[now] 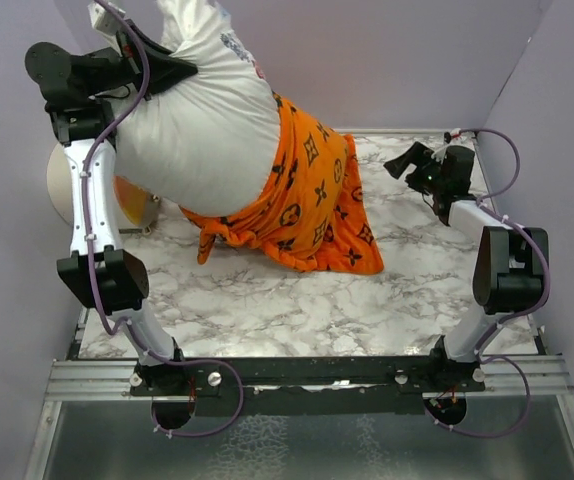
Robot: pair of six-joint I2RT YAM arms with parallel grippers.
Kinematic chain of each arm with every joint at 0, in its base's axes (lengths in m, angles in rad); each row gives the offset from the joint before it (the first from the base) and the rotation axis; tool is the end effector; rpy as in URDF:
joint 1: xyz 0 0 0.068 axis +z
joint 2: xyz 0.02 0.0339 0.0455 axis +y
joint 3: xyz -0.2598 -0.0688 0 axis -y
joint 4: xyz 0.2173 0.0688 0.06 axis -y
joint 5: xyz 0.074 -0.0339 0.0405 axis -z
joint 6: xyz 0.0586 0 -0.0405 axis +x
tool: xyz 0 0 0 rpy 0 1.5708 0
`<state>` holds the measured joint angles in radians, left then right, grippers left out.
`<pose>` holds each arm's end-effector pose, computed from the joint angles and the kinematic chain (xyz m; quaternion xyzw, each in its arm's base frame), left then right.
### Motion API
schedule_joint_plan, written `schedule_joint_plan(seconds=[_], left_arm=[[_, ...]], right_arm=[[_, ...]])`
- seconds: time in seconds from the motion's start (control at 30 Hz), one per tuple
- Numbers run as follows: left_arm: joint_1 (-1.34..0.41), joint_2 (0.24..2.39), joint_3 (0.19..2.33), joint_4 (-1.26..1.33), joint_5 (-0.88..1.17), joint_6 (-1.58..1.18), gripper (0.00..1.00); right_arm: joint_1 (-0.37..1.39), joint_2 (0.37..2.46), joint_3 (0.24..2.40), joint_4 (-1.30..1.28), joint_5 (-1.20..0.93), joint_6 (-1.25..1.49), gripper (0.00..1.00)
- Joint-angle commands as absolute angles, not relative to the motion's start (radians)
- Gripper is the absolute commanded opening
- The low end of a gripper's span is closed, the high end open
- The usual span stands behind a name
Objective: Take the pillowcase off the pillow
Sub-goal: Remove the pillow from the pillowcase.
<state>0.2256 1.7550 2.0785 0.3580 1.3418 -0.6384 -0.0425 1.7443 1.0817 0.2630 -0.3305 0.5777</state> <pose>0.3269 0.0165 0.5499 0.3686 0.5409 -0.4066 0.6373 0.3928 0.0023 0.2327 0.1643 0.8106 0.2764 0.4895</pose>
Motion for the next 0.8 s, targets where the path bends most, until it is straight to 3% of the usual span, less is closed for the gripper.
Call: schedule_joint_plan(seconds=[0.0,0.17,0.27,0.6,0.77], left_arm=[[0.141,1.794,2.202,0.905,1.62,-1.177,0.0],[0.14,1.777,2.166,0.921,1.666,-1.18,0.0],[0.15,1.752,2.118,0.997,1.679,-1.197,0.0],[0.241,1.787,2.138,1.062,1.677,-1.204,0.0],[0.241,1.78,2.096,1.082,1.679,-1.203,0.0]], right_arm=[[-0.044,1.714,1.011,0.313,-0.313,0.575,0.88],[-0.044,1.729,1.018,0.248,-0.268,0.605,0.91],[-0.044,1.743,1.033,0.219,-0.244,0.621,1.0],[-0.05,1.748,0.977,0.245,-0.283,0.596,1.0],[-0.034,1.806,1.043,0.123,-0.254,0.594,1.0]])
